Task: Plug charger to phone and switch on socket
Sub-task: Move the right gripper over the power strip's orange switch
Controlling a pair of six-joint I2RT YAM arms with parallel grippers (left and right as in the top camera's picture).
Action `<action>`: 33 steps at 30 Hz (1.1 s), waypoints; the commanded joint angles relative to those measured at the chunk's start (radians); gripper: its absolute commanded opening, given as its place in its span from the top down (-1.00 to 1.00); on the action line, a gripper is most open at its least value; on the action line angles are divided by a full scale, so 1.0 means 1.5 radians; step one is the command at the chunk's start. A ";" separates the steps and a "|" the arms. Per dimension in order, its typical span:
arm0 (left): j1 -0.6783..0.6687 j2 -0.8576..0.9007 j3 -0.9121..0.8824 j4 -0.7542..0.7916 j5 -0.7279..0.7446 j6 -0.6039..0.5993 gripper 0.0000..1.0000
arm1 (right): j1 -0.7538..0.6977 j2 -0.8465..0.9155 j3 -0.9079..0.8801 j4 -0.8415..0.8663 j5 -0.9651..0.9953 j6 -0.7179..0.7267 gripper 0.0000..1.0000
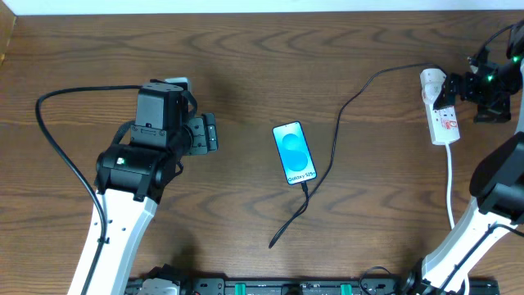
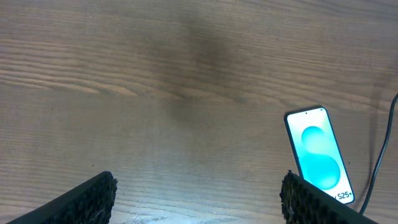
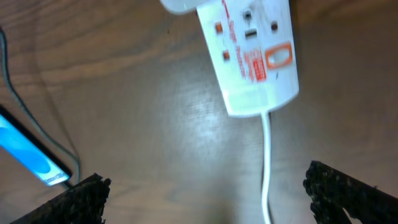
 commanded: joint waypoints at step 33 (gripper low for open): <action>0.001 0.002 0.003 -0.002 -0.008 0.007 -0.69 | 0.003 0.024 -0.167 0.334 -0.119 -0.064 -0.93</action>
